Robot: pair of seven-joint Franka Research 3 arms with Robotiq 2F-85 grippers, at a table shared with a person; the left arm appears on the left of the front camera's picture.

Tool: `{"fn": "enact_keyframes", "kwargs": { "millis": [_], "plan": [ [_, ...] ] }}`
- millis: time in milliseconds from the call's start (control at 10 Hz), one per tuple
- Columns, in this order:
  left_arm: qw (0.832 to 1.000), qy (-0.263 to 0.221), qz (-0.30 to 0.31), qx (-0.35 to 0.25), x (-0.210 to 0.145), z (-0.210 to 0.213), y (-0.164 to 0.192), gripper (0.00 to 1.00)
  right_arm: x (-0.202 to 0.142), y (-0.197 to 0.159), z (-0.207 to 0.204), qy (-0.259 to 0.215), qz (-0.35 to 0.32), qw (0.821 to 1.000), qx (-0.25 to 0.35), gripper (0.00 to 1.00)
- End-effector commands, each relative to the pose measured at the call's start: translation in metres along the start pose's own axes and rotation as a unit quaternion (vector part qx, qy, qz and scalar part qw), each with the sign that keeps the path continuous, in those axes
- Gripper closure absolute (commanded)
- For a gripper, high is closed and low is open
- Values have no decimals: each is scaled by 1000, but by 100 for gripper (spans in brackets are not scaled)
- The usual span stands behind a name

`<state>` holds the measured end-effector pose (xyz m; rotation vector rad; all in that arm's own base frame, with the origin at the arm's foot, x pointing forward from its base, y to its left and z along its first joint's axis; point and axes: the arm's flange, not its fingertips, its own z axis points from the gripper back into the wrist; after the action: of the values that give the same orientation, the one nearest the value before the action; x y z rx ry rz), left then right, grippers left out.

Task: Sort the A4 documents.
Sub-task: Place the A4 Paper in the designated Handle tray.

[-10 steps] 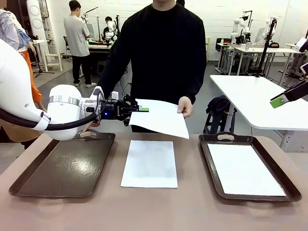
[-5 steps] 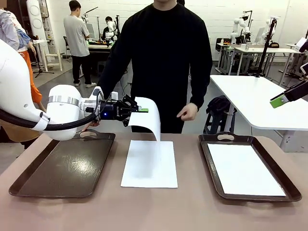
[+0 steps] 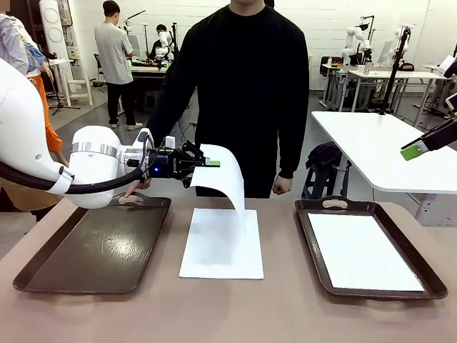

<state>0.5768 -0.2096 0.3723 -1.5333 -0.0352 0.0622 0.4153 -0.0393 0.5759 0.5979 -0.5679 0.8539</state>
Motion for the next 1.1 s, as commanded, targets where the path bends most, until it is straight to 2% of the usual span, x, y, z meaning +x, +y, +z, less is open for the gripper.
{"fn": "enact_keyframes", "kwargs": {
  "millis": [0, 300, 500, 700, 900, 1000],
  "plan": [
    [1000, -4, 5, -5, 1, -2, 0, 100, 0, 0, 0, -1, 1, 1000, 1, 0],
    [1000, 0, 0, 0, 0, 0, 0, 99, 0, 0, 0, -1, 1, 1000, 1, 0],
    [997, 55, -40, 25, -8, 4, -27, 99, 0, 0, 0, -1, 1, 1000, 1, 0],
    [993, 66, -83, 45, -31, 14, -55, 99, 0, 0, 0, -1, 1, 1000, 1, 0],
    [994, 51, -79, 58, -63, 30, -57, 99, 0, 0, 0, -1, 1, 1000, 1, 0],
    [990, 16, -39, 134, -83, 44, -46, 99, 0, 0, 0, -1, 1, 1000, 1, 0]
  ]
}}
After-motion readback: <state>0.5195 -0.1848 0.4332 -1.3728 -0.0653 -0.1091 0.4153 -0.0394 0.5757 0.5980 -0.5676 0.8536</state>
